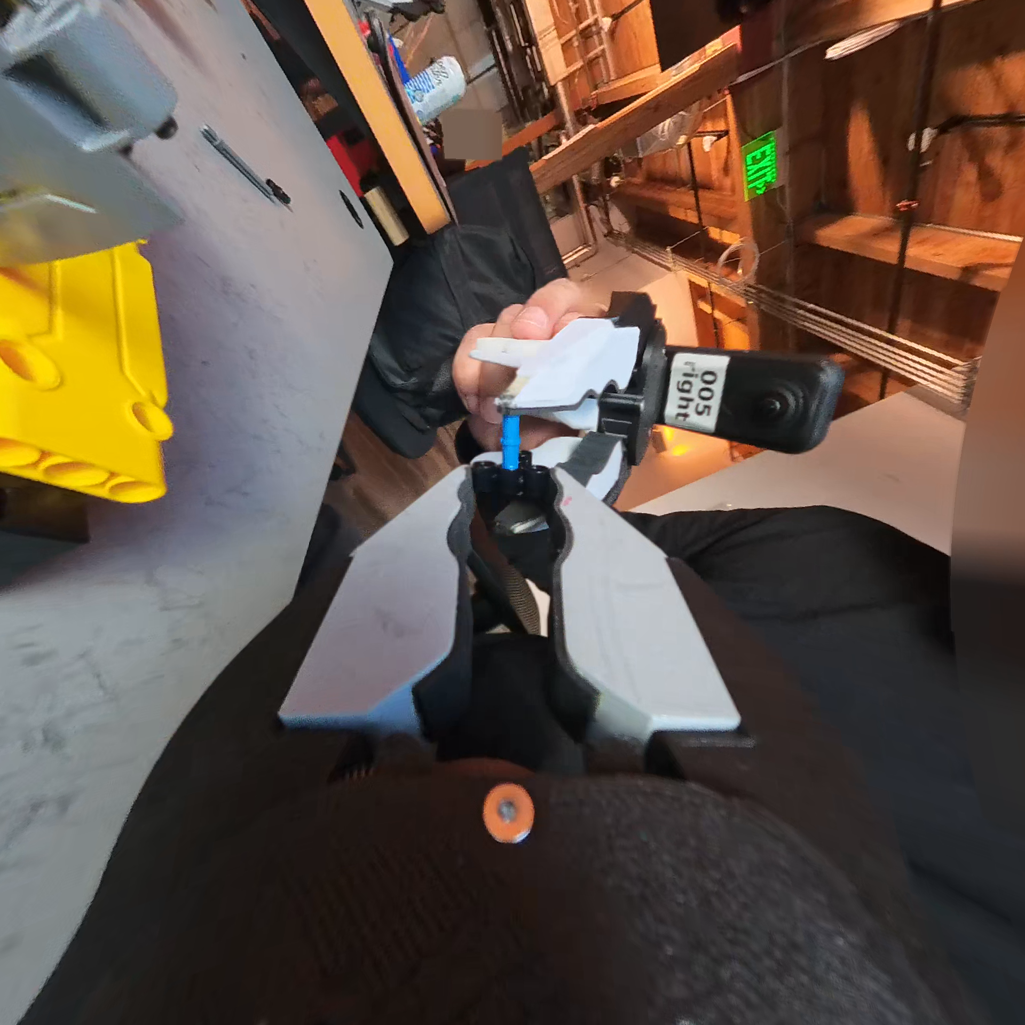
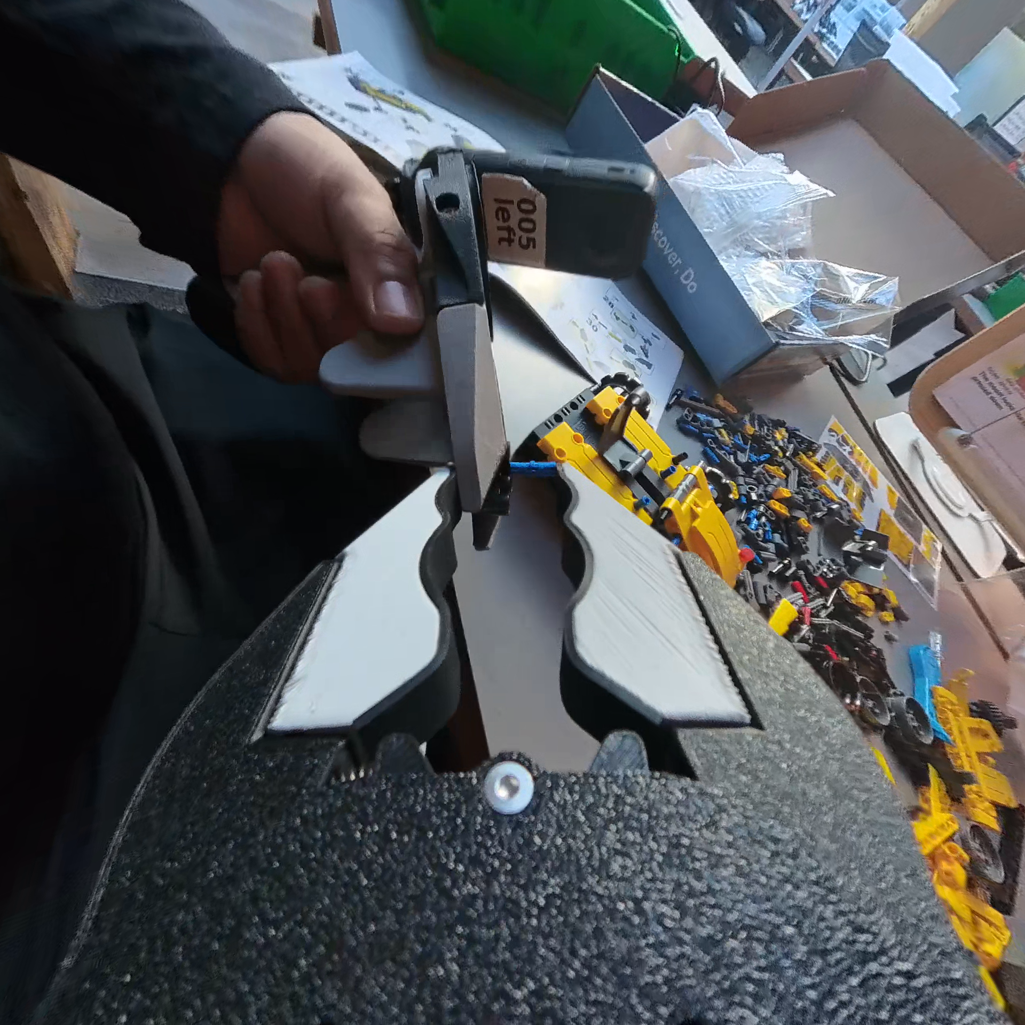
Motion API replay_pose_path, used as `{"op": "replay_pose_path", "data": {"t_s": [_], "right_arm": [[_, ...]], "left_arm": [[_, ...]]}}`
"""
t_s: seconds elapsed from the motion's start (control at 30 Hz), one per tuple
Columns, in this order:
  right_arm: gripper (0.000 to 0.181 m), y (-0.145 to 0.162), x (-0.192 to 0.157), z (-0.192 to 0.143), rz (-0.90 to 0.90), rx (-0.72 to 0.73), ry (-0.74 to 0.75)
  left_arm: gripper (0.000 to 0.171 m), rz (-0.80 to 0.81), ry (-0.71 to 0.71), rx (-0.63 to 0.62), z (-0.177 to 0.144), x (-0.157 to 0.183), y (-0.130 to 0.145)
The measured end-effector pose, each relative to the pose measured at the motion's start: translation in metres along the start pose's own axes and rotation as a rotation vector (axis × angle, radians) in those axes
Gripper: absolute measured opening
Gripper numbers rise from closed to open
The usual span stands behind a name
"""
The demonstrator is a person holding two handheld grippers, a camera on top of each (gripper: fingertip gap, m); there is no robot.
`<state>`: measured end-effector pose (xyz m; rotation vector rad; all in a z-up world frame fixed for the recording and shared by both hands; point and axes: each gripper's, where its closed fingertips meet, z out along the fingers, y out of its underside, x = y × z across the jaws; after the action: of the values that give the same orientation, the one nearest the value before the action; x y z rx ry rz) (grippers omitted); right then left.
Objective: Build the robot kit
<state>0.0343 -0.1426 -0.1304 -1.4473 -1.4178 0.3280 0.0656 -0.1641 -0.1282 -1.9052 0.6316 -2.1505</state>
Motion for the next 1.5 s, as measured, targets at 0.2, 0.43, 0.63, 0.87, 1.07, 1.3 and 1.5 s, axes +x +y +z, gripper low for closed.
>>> {"op": "replay_pose_path", "data": {"t_s": [0.2,0.43,0.63,0.87,1.07,1.3,1.5], "right_arm": [[0.031,-0.002,0.0,-0.001,-0.024,0.005,0.027],[0.023,-0.005,-0.003,0.002,0.052,0.054,0.009],[0.032,0.005,0.003,-0.003,0.074,0.033,0.037],[0.024,0.004,0.009,-0.031,0.393,0.174,-0.092],[0.006,0.01,0.005,-0.014,0.596,0.153,-0.204],[0.04,0.021,-0.006,-0.003,0.723,0.108,-0.302],[0.037,-0.009,-0.007,-0.022,1.021,0.345,-0.609]], "left_arm": [[0.021,-0.029,0.035,0.01,0.0,0.002,-0.001],[0.021,-0.012,0.023,0.005,-0.003,0.002,-0.002],[0.023,0.303,-0.245,-0.042,-0.009,-0.018,-0.008],[0.023,0.954,-0.676,-0.258,-0.018,-0.039,-0.01],[0.022,1.325,-0.865,-0.372,-0.019,-0.051,-0.009],[0.022,1.678,-0.732,-0.211,-0.009,-0.019,-0.013],[0.022,1.81,-0.641,-0.098,-0.003,0.002,-0.008]]}}
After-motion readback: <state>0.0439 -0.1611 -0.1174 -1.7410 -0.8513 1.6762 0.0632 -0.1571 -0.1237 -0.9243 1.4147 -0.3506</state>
